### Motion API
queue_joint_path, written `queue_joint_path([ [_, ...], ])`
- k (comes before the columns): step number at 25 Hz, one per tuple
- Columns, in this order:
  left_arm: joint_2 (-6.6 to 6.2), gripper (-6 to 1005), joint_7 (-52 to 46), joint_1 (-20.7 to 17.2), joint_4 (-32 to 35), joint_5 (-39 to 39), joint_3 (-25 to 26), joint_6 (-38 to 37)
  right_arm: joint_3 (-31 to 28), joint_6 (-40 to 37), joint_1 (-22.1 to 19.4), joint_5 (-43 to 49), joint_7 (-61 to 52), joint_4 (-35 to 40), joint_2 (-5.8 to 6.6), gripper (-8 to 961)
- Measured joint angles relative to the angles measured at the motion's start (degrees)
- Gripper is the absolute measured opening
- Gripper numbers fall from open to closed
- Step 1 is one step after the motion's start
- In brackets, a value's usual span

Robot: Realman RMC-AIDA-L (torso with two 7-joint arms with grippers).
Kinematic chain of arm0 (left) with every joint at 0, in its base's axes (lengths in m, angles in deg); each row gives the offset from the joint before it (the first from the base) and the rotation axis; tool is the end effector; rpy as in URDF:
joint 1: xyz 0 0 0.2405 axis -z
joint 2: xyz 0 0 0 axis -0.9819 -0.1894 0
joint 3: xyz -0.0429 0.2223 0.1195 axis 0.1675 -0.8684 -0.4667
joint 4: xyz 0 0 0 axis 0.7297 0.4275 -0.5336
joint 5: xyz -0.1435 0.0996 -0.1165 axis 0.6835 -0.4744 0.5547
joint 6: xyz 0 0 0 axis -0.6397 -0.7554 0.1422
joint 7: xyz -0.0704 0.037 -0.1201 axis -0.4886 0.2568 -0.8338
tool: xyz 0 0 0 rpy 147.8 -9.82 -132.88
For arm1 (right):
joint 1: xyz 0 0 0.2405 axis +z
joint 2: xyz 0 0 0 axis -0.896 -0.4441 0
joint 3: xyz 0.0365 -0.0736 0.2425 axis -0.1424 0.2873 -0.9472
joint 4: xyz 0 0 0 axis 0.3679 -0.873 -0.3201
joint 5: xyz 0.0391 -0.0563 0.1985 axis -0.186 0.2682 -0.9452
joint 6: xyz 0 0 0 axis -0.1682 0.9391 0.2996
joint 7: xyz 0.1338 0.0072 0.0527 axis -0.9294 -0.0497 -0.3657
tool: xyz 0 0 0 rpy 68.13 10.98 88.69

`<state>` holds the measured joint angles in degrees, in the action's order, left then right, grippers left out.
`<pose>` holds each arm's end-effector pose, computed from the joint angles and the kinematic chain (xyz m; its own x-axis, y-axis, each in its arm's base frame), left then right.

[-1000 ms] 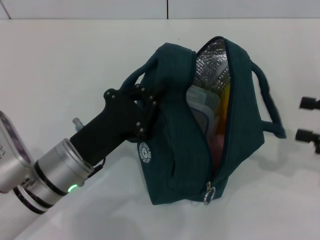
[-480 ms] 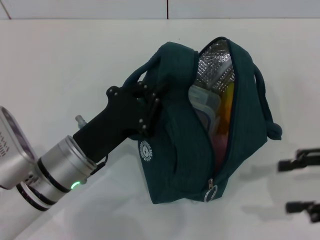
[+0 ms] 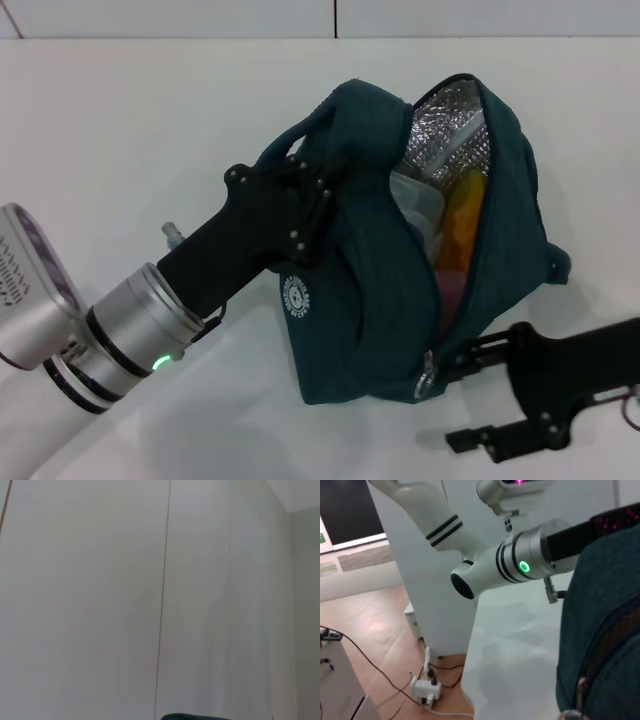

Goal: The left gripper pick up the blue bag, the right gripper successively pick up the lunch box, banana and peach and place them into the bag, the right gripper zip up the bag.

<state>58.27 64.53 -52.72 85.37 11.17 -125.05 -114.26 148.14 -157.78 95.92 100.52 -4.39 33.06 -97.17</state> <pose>-0.2298 0.2644 -0.0765 0.4954 -0.0996 0.8629 0.4752 -0.8005 -0.3652 0.2500 0.2825 -0.0380 0.9319 -0.1088 -0.3460 -0.0570 -0.9860 0.1566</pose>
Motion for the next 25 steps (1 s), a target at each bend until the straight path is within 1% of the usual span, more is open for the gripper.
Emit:
queue_joint_path([
  [4, -0.04, 54, 0.0, 0.3, -0.1, 0.0, 0.0, 0.1, 0.9, 0.3, 2.1, -2.2, 0.0, -2.4, -0.26, 647],
  [7, -0.04, 54, 0.0, 0.1, -0.1, 0.0, 0.0, 0.2, 2.7, 0.0, 2.1, -5.6, 0.3, -2.7, -0.29, 646],
  [10, 0.0, 54, 0.0, 0.0, 0.0, 0.0, 0.0, 0.6, 6.2, 0.2, 1.8, -8.8, 0.5, -2.7, -0.28, 647],
  [15, 0.03, 54, 0.0, -0.1, 0.0, -0.2, -0.2, 0.8, 10.2, 0.5, 1.9, -9.5, 0.4, -2.8, -0.24, 636],
  [23, 0.05, 55, -0.3, -0.2, 0.0, -0.3, -0.3, 0.8, 10.1, 1.0, 1.4, -10.4, 0.3, -2.8, -0.04, 603],
  [25, 0.05, 55, -0.2, -0.2, 0.0, -0.3, -0.4, 0.8, 10.1, 1.3, 1.4, -10.6, 0.5, -2.8, -0.04, 436],
])
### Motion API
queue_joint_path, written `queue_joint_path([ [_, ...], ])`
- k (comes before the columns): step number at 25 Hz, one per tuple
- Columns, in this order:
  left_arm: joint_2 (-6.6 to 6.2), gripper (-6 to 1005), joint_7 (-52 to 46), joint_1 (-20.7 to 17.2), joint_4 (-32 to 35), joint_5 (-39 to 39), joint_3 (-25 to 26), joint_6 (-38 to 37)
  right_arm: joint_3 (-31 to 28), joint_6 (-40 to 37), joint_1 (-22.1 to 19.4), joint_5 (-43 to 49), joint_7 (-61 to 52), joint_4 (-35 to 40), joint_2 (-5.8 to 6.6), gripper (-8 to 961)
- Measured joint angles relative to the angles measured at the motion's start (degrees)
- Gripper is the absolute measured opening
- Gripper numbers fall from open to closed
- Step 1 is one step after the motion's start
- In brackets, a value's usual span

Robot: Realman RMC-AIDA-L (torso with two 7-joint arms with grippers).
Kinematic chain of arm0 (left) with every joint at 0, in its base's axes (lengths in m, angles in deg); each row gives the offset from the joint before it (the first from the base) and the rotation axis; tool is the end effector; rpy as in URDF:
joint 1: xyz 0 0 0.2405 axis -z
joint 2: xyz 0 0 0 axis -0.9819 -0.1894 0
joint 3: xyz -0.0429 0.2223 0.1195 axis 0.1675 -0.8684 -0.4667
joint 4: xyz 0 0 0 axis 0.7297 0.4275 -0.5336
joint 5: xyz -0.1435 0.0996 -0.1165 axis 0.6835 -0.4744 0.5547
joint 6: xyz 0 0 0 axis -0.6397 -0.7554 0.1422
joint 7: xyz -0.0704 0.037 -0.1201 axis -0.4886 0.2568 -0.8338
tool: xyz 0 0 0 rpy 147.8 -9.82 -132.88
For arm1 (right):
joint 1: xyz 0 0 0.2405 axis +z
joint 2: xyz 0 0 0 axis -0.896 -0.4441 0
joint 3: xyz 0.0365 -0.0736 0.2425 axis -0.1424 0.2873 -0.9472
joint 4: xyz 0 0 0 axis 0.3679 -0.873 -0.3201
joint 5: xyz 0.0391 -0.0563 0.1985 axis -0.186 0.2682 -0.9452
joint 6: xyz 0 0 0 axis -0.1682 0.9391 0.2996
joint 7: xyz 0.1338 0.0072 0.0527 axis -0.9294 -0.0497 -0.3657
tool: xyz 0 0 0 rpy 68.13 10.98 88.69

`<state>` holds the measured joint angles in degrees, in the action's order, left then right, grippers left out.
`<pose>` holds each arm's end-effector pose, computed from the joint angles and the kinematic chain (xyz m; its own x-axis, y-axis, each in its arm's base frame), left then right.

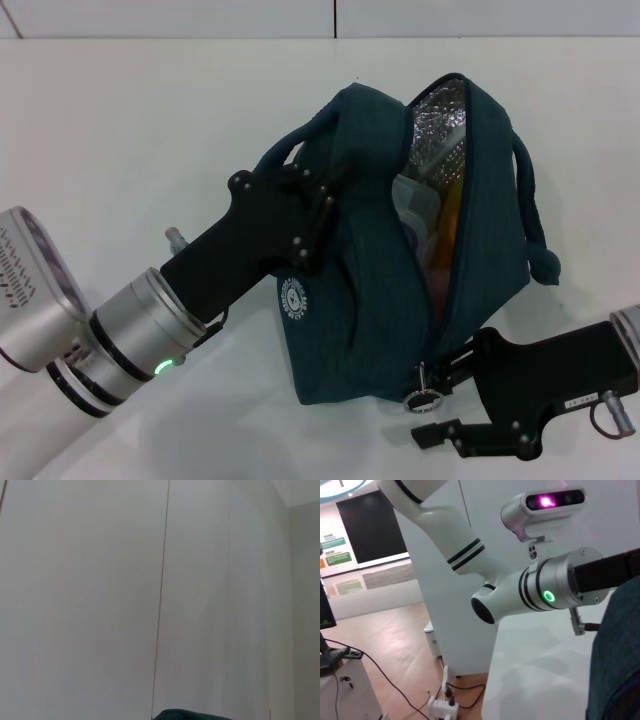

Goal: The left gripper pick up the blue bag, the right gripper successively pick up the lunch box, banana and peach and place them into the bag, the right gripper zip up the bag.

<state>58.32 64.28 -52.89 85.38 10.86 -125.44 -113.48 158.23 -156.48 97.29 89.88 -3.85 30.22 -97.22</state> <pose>-0.2312 0.2629 -0.0794 0.5053 -0.0827 0.8590 0.4766 -0.8031 -0.3577 0.2316 0.2786 -0.0538 0.9094 -0.1046 -0.4024 -0.0214 -0.9783 0.2060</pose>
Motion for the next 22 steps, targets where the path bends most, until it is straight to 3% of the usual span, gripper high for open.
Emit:
queue_joint_path([
  [1, 0.0, 55, 0.0, 0.0, 0.0, 0.0, 0.0, 0.0, 0.0, 0.2, 0.0, 0.0, 0.2, 0.0, 0.0, 352],
  [16, 0.09, 55, -0.1, -1.4, 1.5, 0.4, 0.4, 0.1, -0.1, 0.3, -1.4, -2.9, 7.0, 1.4, 0.22, 17],
  [22, -0.11, 263, -2.4, -2.0, 2.9, 1.0, 0.8, -0.3, -0.1, 0.7, -1.5, -3.2, 7.4, 2.1, 0.35, 18],
])
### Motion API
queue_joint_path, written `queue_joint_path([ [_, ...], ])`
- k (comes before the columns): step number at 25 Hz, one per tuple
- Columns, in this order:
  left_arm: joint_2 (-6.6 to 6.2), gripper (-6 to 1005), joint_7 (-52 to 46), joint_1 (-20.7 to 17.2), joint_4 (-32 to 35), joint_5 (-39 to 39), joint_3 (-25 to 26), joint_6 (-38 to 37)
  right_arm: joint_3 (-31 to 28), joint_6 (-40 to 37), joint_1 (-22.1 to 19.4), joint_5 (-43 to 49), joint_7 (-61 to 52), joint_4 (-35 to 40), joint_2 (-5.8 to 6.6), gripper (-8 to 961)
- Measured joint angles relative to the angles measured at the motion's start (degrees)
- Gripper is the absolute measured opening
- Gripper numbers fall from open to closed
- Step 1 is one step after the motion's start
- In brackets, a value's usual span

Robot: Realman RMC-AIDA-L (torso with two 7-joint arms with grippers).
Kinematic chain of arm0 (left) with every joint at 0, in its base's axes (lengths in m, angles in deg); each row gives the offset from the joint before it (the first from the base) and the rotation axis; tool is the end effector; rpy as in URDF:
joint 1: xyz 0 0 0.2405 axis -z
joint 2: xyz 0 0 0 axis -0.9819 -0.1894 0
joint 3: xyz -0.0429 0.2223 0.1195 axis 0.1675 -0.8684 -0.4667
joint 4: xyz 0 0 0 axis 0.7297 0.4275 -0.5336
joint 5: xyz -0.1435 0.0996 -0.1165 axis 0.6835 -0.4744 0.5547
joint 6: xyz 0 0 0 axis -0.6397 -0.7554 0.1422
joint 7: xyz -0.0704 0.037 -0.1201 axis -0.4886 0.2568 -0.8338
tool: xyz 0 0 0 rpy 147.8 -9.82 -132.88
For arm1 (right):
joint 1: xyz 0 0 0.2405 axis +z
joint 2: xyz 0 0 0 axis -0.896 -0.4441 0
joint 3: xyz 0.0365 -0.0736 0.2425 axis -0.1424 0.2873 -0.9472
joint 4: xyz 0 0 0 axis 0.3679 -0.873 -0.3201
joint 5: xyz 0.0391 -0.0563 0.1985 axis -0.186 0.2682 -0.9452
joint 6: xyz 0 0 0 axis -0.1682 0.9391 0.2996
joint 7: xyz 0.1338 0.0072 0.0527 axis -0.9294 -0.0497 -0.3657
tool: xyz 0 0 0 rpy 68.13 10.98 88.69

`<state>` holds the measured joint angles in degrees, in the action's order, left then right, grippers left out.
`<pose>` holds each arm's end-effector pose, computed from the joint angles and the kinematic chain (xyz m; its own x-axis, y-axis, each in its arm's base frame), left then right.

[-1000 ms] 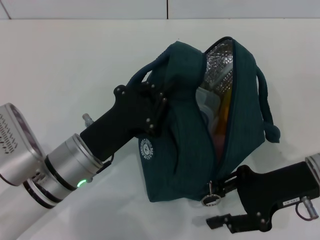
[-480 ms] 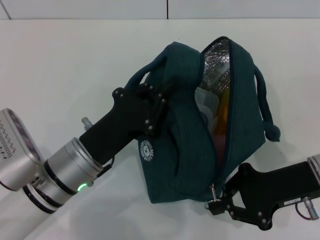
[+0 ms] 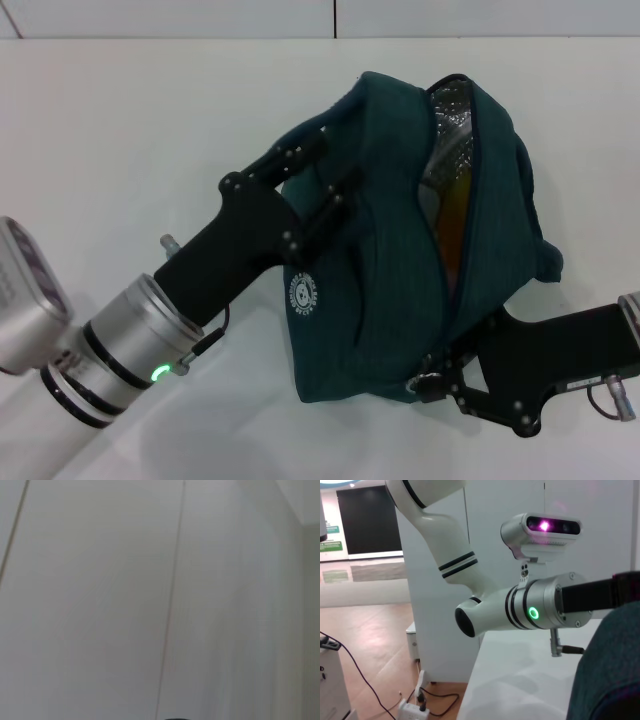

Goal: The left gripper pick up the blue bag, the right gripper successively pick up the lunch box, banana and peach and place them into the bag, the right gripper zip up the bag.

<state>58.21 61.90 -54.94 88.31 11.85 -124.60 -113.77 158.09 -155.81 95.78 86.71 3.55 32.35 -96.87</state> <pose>-0.2303 0.2562 -0.0787 0.4326 -0.0419 0.9006 0.5463 -0.7825 -0.2988 0.2302 0.2840 -0.0466 0.8895 0.0373 -0.4553 0.0877 -0.9921 0.0900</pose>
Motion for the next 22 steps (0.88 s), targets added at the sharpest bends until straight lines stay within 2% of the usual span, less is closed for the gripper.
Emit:
queue_joint_path([
  [4, -0.2, 447, -7.2, -0.2, -0.1, 1.3, 1.0, -0.5, -0.7, 0.2, 0.0, -0.3, 1.1, 0.2, -0.02, 18],
  [7, -0.31, 525, -10.6, -0.1, -0.7, 1.6, 1.0, -0.7, -0.8, 0.3, 0.1, -0.9, 1.5, 0.3, -0.04, 17],
  [18, -0.54, 800, -10.8, -4.7, -7.9, 0.1, 0.5, -13.0, -1.5, 0.2, 0.9, -2.6, 1.1, 2.2, 0.03, 18],
  [22, -0.52, 794, -5.8, -7.9, -10.6, -4.0, 0.4, -14.3, -1.5, -0.1, 1.2, -2.9, 0.0, 3.6, 0.11, 18],
])
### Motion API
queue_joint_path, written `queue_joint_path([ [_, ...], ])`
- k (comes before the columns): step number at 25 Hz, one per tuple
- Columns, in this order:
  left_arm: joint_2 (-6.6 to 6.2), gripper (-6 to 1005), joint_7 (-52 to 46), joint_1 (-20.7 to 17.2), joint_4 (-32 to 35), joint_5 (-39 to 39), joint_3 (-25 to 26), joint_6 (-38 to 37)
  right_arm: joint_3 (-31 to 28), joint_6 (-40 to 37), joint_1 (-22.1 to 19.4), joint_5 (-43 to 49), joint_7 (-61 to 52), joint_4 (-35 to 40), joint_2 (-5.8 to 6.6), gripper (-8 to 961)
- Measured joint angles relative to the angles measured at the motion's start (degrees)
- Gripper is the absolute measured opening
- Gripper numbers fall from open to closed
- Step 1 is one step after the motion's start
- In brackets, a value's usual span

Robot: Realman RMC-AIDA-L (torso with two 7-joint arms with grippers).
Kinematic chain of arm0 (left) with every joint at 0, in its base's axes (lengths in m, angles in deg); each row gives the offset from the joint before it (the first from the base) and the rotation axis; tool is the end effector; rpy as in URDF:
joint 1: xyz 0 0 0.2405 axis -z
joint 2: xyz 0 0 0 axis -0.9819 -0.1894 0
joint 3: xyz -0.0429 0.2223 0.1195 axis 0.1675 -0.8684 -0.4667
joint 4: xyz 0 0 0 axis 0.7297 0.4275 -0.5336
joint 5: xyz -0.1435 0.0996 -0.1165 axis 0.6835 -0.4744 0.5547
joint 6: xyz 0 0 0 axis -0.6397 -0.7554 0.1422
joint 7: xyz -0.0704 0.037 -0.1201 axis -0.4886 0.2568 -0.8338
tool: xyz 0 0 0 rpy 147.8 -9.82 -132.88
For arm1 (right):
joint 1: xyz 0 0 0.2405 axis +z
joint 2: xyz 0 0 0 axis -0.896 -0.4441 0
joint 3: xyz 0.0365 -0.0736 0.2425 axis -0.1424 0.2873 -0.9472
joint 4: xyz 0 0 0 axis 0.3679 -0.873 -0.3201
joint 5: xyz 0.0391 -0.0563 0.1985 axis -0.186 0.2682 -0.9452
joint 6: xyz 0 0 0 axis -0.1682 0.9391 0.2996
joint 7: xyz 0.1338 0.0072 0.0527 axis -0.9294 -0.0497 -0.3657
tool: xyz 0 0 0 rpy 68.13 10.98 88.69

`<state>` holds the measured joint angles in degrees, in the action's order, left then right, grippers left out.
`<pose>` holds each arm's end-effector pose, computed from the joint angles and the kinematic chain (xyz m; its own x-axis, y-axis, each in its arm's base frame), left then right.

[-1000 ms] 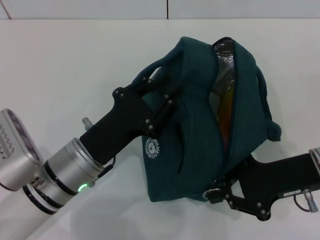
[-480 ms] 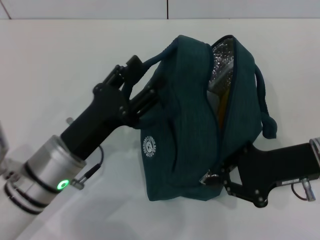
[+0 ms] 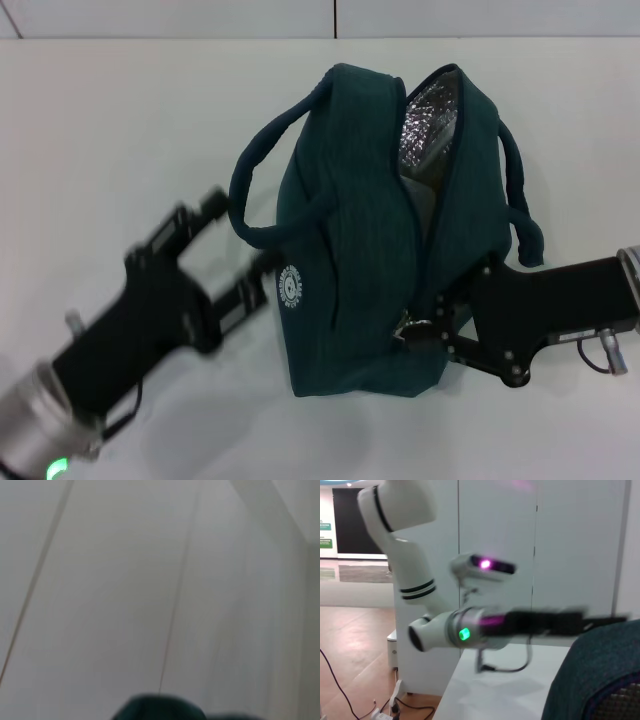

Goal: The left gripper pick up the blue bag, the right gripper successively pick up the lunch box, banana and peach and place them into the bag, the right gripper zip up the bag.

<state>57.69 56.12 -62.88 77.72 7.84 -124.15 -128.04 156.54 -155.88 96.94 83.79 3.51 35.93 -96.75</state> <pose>-0.2778 0.2050 -0.0444 0.4083 -0.0306 0.9124 0.5629 -0.7784 -0.2780 0.2103 0.3024 -0.0345 0.8605 0.1178 -0.4956 0.1407 -0.9900 0.0090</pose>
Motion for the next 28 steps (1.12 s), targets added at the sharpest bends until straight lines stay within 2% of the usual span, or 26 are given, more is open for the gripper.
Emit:
queue_joint_path([
  [4, 0.16, 792, 8.0, -3.0, -0.4, -5.1, 0.0, 0.4, 0.0, 0.3, 0.4, -0.3, -1.4, 1.3, 0.0, 18],
  [7, 0.08, 790, 8.8, -3.4, -0.8, -6.7, 0.0, 0.9, -0.3, 0.5, 0.7, -1.5, -1.5, 1.6, -0.01, 17],
  [17, 0.35, 776, 7.8, -0.7, 1.6, -11.9, 0.0, 7.7, -0.6, 0.7, 2.4, -2.4, -2.1, 1.3, -0.39, 18],
  [28, 0.33, 751, 7.8, 1.1, 3.7, -12.0, 0.6, 10.8, -0.5, 0.6, 1.8, -2.5, -2.1, 1.0, -0.27, 17],
])
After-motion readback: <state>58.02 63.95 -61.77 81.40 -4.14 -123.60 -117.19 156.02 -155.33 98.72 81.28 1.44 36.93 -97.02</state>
